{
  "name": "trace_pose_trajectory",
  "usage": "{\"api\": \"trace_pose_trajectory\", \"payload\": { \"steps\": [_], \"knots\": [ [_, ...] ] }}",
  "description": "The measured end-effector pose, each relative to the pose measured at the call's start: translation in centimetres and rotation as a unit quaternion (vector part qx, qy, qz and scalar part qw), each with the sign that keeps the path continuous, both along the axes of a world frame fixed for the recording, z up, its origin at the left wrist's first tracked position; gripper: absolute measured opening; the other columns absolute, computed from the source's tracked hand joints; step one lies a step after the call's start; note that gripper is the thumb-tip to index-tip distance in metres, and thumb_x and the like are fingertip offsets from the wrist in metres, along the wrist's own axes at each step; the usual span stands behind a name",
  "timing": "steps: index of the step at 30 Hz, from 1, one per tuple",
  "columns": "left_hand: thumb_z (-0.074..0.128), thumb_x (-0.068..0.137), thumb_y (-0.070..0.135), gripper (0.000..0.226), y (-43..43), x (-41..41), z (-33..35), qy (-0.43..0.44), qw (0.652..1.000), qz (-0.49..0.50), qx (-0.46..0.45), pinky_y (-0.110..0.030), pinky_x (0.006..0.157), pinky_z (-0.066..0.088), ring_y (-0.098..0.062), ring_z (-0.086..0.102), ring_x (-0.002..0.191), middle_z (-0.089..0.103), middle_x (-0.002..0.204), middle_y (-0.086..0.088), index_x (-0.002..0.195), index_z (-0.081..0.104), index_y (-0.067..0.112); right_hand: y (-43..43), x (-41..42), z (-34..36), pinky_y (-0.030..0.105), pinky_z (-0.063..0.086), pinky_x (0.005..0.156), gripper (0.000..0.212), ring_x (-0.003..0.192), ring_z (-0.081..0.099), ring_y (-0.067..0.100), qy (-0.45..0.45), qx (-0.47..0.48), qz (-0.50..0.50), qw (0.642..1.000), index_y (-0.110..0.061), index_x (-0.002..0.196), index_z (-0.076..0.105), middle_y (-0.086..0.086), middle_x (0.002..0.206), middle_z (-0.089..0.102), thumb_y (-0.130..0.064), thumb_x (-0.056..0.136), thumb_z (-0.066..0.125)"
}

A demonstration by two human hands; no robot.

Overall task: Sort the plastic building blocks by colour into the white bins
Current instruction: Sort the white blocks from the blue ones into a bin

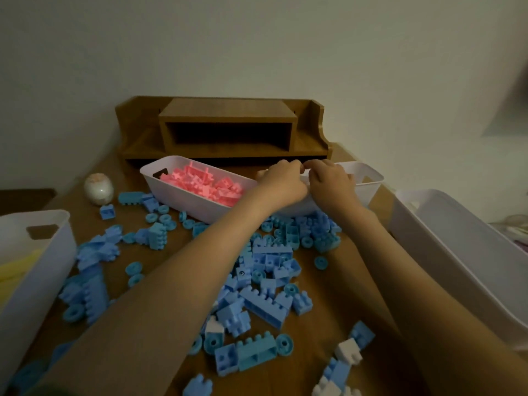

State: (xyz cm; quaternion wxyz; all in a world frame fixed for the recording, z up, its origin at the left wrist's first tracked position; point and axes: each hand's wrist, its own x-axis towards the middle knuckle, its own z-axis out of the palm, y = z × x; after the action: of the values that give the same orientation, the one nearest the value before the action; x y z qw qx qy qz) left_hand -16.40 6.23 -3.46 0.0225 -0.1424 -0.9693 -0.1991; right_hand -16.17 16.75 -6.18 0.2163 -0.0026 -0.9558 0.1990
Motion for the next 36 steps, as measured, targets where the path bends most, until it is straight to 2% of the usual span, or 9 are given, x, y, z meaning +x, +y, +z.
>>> {"api": "trace_pose_trajectory", "payload": {
  "steps": [8, 16, 18, 20, 22, 24, 26, 30, 36],
  "knots": [
    [0.046, 0.094, 0.016, 0.043, -1.4, 7.0, 0.1, 0.052, 0.998, -0.021, 0.002, -0.041, 0.100, 0.033, -0.028, 0.039, 0.125, 0.045, 0.132, -0.009, 0.137, 0.040, 0.017, -1.4, 5.2, 0.4, 0.044, 0.036, 0.099, 0.037, 0.117, 0.043, 0.027, 0.017, -0.050, 0.077, 0.996, -0.015, 0.126, 0.051, 0.008, 0.126, 0.051, -0.006, 0.090, 0.045],
    [0.043, 0.096, 0.026, 0.037, -3.3, 15.7, 0.4, -0.037, 0.992, -0.078, -0.093, -0.043, 0.099, 0.030, -0.030, 0.041, 0.118, 0.046, 0.124, -0.011, 0.129, 0.040, 0.012, -0.5, 14.2, 0.2, 0.016, 0.038, 0.069, 0.027, 0.085, 0.053, 0.008, -0.096, -0.051, 0.172, 0.979, -0.018, 0.118, 0.054, -0.001, 0.104, 0.058, -0.009, 0.093, 0.049],
    [0.045, 0.094, 0.041, 0.048, -4.1, 18.1, 0.4, -0.054, 0.981, -0.134, -0.126, -0.045, 0.100, 0.030, -0.030, 0.037, 0.123, 0.041, 0.129, -0.010, 0.133, 0.035, 0.014, 0.5, 17.1, 0.6, 0.016, 0.040, 0.071, 0.019, 0.083, 0.054, 0.002, -0.144, -0.040, 0.211, 0.966, -0.022, 0.108, 0.057, -0.008, 0.097, 0.059, -0.013, 0.094, 0.050],
    [0.052, 0.087, 0.058, 0.072, -4.9, 20.8, 0.2, -0.106, 0.960, -0.213, -0.146, -0.045, 0.104, 0.029, -0.028, 0.028, 0.133, 0.029, 0.143, -0.005, 0.142, 0.023, 0.023, 1.8, 20.4, 1.3, 0.017, 0.041, 0.077, 0.019, 0.089, 0.053, -0.002, -0.227, -0.082, 0.250, 0.937, -0.027, 0.104, 0.059, -0.019, 0.094, 0.058, -0.014, 0.094, 0.051],
    [0.059, 0.079, 0.063, 0.083, -5.3, 23.0, -0.6, -0.156, 0.947, -0.242, -0.144, -0.042, 0.102, 0.032, -0.025, 0.025, 0.135, 0.024, 0.146, -0.002, 0.142, 0.018, 0.027, 2.9, 22.9, 1.2, 0.014, 0.037, 0.085, 0.024, 0.098, 0.045, -0.011, -0.296, -0.103, 0.265, 0.912, -0.038, 0.105, 0.057, -0.036, 0.096, 0.051, -0.018, 0.093, 0.053],
    [0.065, 0.079, 0.055, 0.074, -5.2, 23.9, -2.0, -0.152, 0.954, -0.230, -0.114, -0.035, 0.093, 0.035, -0.023, 0.033, 0.128, 0.032, 0.138, -0.005, 0.132, 0.026, 0.023, 3.3, 24.1, 0.3, 0.018, 0.030, 0.095, 0.030, 0.109, 0.036, -0.011, -0.303, -0.060, 0.258, 0.916, -0.049, 0.110, 0.051, -0.044, 0.105, 0.043, -0.026, 0.092, 0.056],
    [0.066, 0.083, 0.044, 0.056, -4.9, 23.9, -3.1, -0.133, 0.969, -0.198, -0.058, -0.028, 0.081, 0.035, -0.020, 0.042, 0.117, 0.040, 0.129, -0.005, 0.121, 0.032, 0.021, 3.2, 24.4, -0.7, 0.027, 0.025, 0.101, 0.033, 0.116, 0.029, -0.001, -0.272, 0.005, 0.236, 0.933, -0.056, 0.110, 0.044, -0.040, 0.114, 0.038, -0.029, 0.092, 0.054],
    [0.057, 0.093, 0.030, 0.026, -4.7, 23.6, -3.5, -0.088, 0.980, -0.178, -0.023, -0.022, 0.055, 0.028, -0.015, 0.046, 0.089, 0.051, 0.113, -0.004, 0.102, 0.035, 0.020, 2.2, 24.4, -1.9, 0.027, 0.019, 0.096, 0.029, 0.108, 0.022, 0.001, -0.196, 0.081, 0.193, 0.958, -0.054, 0.111, 0.039, -0.025, 0.112, 0.034, -0.036, 0.092, 0.051],
    [0.052, 0.093, 0.026, 0.022, -5.7, 23.3, -3.8, -0.095, 0.980, -0.171, -0.022, -0.027, 0.068, 0.036, -0.015, 0.048, 0.090, 0.051, 0.109, -0.002, 0.110, 0.041, 0.017, 1.5, 24.2, -2.7, 0.024, 0.024, 0.090, 0.013, 0.099, 0.029, 0.000, -0.149, 0.062, 0.168, 0.972, -0.039, 0.100, 0.046, -0.020, 0.105, 0.043, -0.041, 0.089, 0.054]
  ]
}}
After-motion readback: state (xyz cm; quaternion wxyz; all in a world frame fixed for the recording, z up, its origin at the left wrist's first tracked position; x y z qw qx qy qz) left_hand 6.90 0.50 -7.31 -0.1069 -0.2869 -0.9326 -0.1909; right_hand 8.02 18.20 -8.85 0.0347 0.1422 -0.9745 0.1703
